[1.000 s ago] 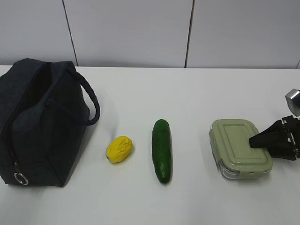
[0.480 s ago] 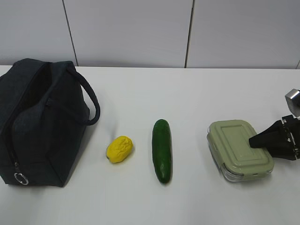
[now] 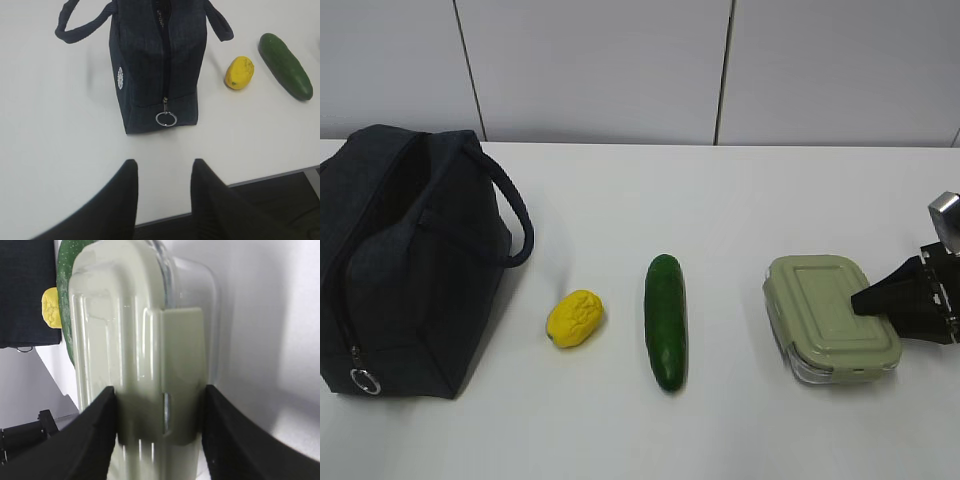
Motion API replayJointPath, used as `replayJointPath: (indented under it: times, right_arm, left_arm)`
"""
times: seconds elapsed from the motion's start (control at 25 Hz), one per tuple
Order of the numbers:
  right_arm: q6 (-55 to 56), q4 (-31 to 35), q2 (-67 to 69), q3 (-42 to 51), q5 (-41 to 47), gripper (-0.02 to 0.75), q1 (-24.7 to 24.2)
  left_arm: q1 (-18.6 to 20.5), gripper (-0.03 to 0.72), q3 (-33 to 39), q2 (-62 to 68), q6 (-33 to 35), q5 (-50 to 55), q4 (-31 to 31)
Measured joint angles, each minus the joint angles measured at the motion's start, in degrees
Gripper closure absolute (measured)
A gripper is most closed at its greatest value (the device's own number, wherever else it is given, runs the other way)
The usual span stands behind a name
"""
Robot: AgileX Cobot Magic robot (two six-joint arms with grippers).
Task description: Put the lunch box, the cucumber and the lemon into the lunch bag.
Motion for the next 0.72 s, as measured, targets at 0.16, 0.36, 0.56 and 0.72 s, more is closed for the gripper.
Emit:
replayJointPath:
  times: [0.16,0.36,0.56,0.72]
  right_arm:
    - [0.48,-0.12,0.0,0.0,0.0,0.351,0.0]
    - [0.57,0.06,0.0,0.0,0.15,0.355,0.0]
    - [0.71,0.1,0.0,0.0,0.15,0.355,0.0]
    - [0.7,0.1,0.0,0.0,0.15,0.355,0.0]
  left_arm:
    - [0.0,0.449,0.0,0.0,0.0,0.0,0.0]
    - [0.0,0.449,0.0,0.0,0.0,0.0,0.0]
    - [0.0,0.449,0.0,0.0,0.0,0.0,0.0]
    - [0.0,0.449,0.0,0.0,0.0,0.0,0.0]
